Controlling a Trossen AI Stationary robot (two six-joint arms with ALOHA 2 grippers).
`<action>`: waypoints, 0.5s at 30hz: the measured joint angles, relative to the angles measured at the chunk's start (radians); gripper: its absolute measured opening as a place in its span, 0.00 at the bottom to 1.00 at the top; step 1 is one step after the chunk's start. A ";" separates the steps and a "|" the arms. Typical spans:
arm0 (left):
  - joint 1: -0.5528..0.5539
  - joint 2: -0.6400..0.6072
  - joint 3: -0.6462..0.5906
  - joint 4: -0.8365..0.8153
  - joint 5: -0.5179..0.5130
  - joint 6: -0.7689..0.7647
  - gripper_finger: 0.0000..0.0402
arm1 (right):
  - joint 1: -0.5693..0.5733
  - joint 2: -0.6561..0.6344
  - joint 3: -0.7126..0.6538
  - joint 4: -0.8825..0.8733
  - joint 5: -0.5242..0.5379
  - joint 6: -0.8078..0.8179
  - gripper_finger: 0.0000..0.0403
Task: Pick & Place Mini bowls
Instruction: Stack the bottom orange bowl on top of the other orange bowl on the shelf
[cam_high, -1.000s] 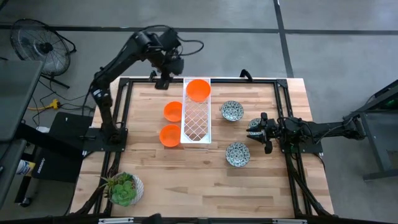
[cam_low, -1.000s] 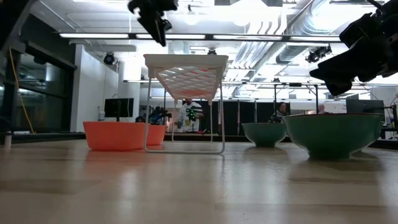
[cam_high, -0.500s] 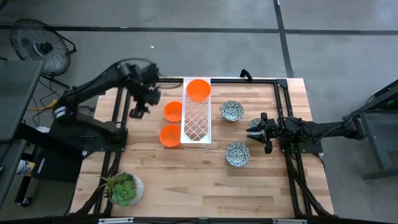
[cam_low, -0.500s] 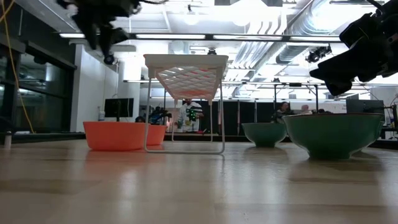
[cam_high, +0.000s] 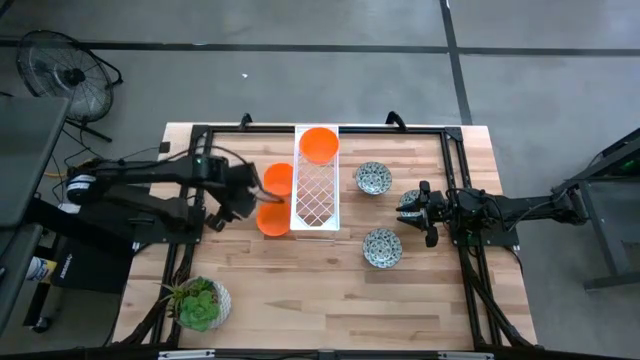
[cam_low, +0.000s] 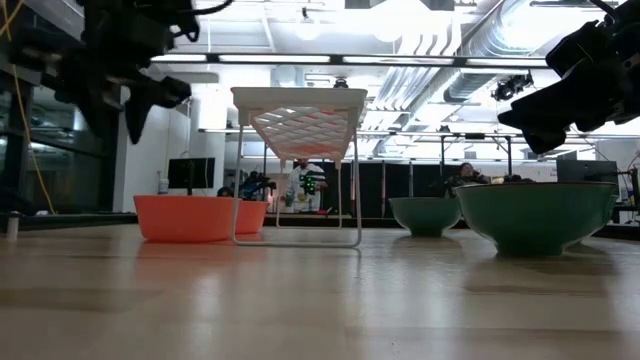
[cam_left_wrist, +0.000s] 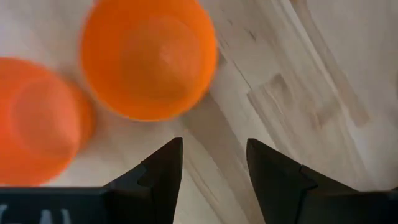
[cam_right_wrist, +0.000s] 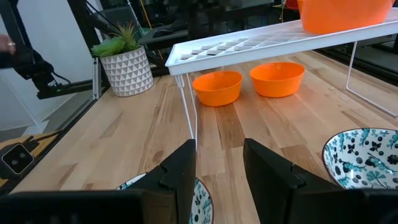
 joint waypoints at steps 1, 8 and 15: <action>-0.019 0.010 -0.013 0.031 -0.001 0.010 0.43 | 0.000 0.000 0.000 0.000 0.000 0.000 0.30; -0.106 0.106 -0.055 0.179 -0.094 0.100 0.43 | 0.000 0.000 0.000 0.000 0.000 0.000 0.30; -0.156 0.203 -0.057 0.198 -0.113 0.262 0.43 | 0.000 0.000 0.000 0.000 0.000 0.000 0.30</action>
